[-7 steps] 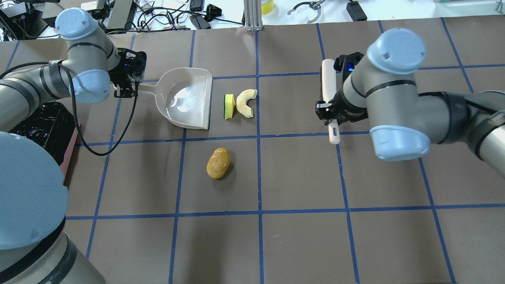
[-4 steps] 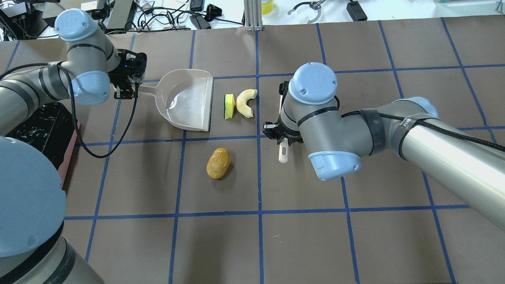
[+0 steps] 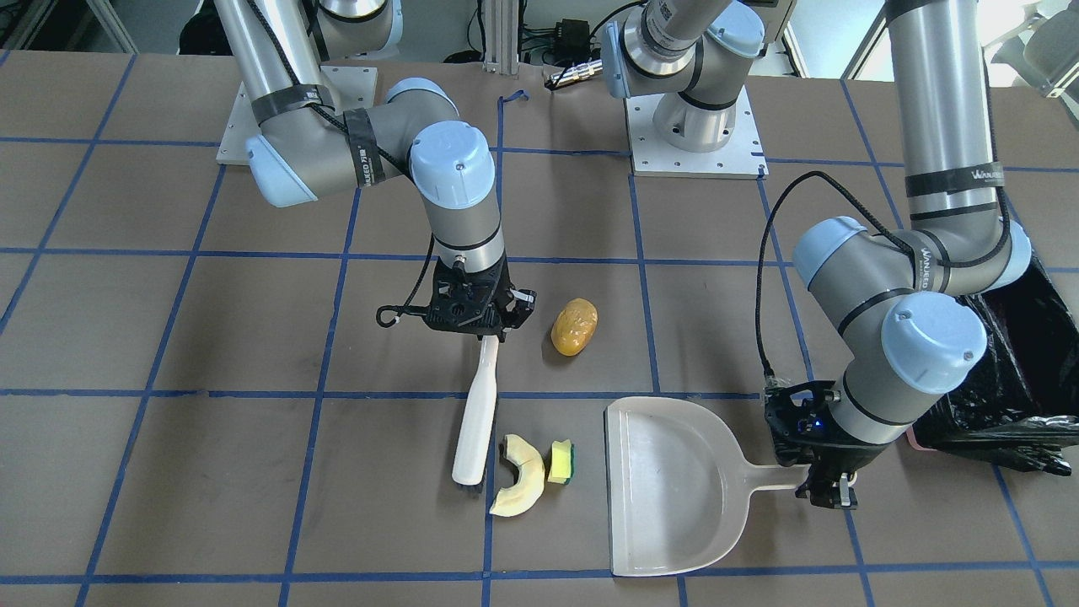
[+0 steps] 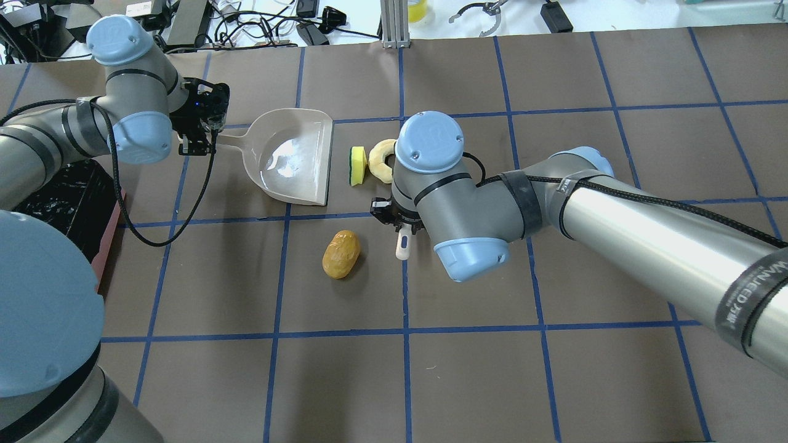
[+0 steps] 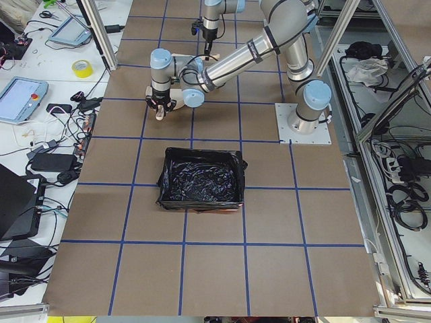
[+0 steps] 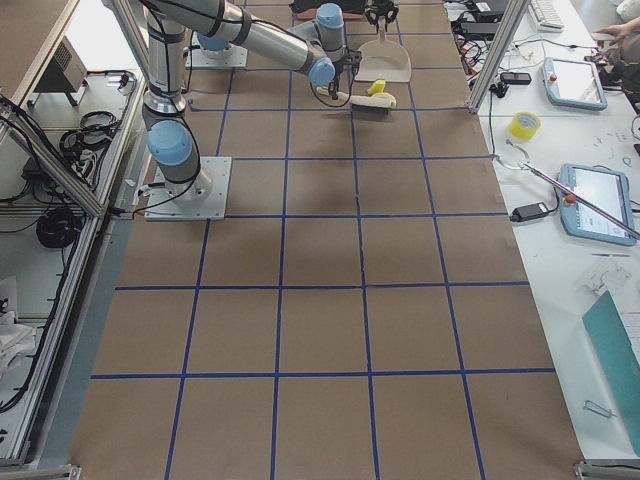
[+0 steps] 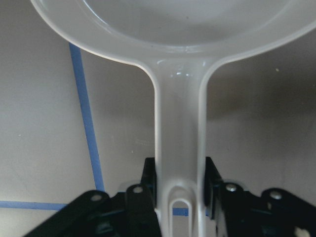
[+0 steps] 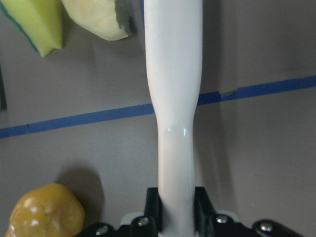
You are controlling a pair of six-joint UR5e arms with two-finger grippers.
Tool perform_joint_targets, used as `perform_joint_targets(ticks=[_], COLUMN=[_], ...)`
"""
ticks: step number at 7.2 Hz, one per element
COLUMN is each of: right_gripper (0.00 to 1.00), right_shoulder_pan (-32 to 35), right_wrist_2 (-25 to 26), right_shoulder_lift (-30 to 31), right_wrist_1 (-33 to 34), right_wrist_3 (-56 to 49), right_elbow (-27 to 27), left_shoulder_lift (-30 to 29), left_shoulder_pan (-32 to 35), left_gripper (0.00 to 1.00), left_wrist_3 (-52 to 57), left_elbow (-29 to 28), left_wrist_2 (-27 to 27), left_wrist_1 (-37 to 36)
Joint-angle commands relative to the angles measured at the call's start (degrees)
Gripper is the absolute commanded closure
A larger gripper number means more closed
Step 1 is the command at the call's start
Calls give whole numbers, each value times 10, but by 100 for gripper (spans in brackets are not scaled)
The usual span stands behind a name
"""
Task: Sweep and dump trash into bin
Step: 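Lift the brush with the right gripper and carry it toward the dustpan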
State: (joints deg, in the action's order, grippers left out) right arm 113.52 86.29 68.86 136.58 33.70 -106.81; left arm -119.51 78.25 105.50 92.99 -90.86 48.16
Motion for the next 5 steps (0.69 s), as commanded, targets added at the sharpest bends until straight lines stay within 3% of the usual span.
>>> perform_joint_targets(ticks=[1, 5], right_gripper=[100, 100], right_shoulder_pan=[29, 95], right_wrist_2=[-2, -26], right_shoulder_lift=[-41, -115], right_wrist_1=[14, 14], right_wrist_3=[52, 157], right_elbow=[44, 153], left_shoulder_lift=[-1, 0], left_shoulder_pan=[0, 1], left_gripper=[100, 100], left_wrist_3=[0, 1], left_elbow=[0, 0], left_wrist_2=[0, 0], left_wrist_1=[0, 0])
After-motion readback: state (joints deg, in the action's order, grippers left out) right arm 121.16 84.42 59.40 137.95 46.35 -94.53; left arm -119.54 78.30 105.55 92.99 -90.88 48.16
